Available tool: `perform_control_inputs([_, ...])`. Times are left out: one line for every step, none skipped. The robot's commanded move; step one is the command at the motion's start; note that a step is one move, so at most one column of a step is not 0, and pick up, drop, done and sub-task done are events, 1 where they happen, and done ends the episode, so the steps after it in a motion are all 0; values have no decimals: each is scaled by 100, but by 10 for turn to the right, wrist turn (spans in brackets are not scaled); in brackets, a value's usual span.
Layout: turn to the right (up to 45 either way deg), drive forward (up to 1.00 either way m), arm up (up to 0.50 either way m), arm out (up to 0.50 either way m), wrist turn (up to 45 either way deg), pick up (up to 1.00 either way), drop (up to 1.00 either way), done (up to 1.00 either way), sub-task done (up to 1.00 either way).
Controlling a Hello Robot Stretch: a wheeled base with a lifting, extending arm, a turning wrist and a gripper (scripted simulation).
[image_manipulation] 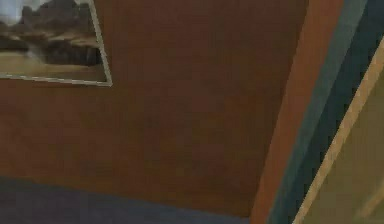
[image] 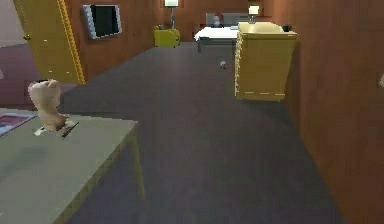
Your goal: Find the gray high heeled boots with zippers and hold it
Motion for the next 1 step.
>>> perform_control_inputs([0, 100, 0, 0, 0, 0, 0, 0, 0])
